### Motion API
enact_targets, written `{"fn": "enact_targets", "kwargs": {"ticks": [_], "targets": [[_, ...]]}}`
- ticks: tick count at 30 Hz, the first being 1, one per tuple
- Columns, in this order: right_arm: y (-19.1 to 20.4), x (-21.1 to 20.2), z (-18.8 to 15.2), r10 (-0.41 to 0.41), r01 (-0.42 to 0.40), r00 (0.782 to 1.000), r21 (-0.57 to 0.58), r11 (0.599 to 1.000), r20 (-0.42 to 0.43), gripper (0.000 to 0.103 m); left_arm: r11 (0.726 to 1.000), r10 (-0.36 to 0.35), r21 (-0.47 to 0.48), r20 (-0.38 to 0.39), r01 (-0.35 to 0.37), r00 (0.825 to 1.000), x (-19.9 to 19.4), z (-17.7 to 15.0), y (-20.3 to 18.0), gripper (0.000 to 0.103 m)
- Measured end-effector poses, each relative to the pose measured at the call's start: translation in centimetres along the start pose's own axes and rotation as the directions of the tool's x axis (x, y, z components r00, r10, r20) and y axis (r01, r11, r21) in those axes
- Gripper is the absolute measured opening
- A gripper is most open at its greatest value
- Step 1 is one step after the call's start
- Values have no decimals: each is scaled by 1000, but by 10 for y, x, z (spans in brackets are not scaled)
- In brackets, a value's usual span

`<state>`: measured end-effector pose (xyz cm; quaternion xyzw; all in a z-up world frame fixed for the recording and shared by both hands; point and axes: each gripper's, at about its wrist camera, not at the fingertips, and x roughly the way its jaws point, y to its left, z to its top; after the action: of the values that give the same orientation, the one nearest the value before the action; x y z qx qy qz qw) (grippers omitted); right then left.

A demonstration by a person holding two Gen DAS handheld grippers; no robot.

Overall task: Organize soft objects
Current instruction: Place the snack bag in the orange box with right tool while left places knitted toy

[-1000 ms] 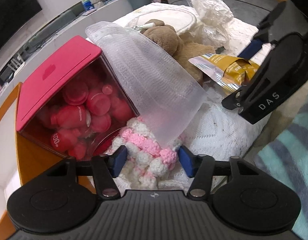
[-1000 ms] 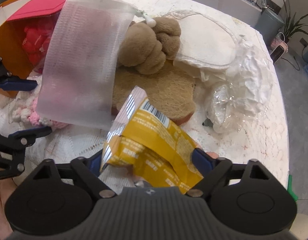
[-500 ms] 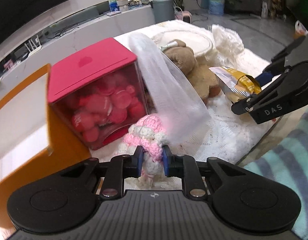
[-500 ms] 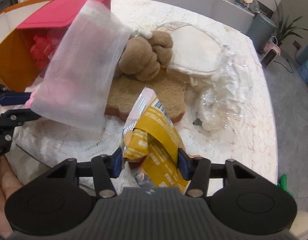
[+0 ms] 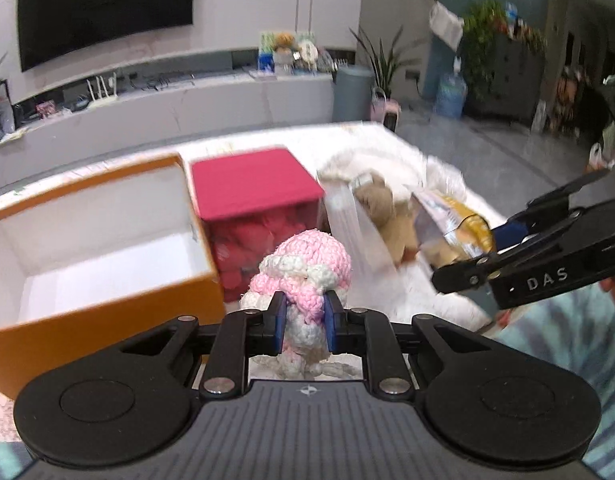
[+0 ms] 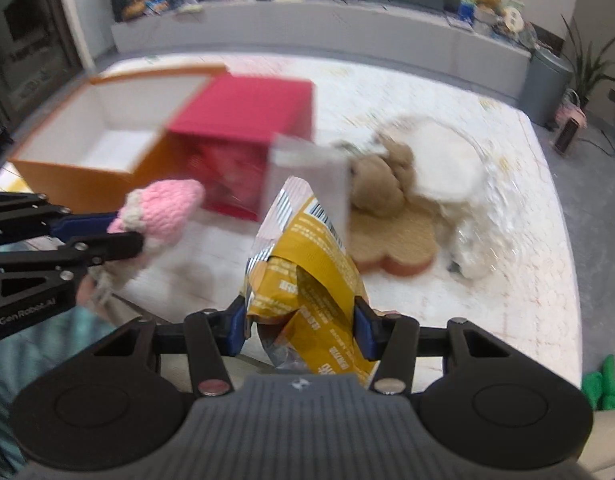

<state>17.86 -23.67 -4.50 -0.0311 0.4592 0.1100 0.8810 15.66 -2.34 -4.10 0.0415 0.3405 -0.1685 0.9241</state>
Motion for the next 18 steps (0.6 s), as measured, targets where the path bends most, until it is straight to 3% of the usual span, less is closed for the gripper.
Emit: {"fn": "enact_targets", "kwargs": {"ticks": [6,10,14,18], "targets": [[39,-26,31,84,-79,992,-55,995,97,51,996,89,-20,90,-88,992,-45,19,33,21],[73,-32,65,156,-138,978,-133,981,139,51,982,181,-77,116,-173,977,-68,35,75,21],[105,-24,106,223,-196,959,-156,968,173,51,960,249,-155,97,-233,964,-72,50,118,21],[126,8,152,285,-273,943,-90,958,173,51,937,276,-236,42,-259,960,-60,59,158,21]]}}
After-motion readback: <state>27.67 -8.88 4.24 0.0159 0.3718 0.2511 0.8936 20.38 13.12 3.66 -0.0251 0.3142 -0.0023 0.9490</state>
